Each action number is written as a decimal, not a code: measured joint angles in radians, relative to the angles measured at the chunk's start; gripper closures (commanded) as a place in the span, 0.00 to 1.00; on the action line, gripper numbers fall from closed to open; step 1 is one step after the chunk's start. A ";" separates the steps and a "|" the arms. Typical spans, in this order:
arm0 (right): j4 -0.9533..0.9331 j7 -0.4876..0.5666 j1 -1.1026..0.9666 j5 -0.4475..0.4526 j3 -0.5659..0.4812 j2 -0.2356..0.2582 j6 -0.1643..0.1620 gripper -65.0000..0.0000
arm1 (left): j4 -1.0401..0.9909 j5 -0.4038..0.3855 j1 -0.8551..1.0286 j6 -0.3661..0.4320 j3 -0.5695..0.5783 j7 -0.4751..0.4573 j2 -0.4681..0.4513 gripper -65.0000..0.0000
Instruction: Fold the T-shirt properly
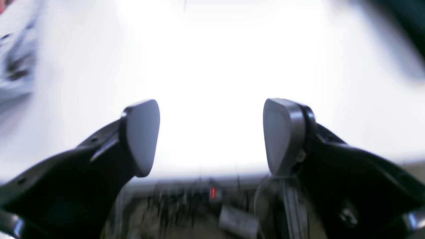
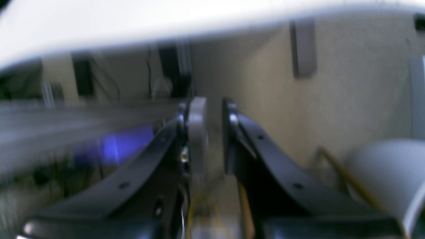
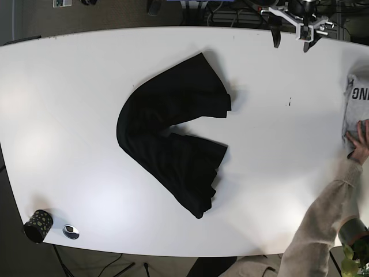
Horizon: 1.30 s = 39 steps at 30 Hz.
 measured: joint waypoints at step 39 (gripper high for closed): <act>0.014 -0.288 0.509 0.006 -0.004 -0.003 0.004 0.62 | -0.187 0.008 -0.831 -0.105 0.463 0.559 0.010 0.10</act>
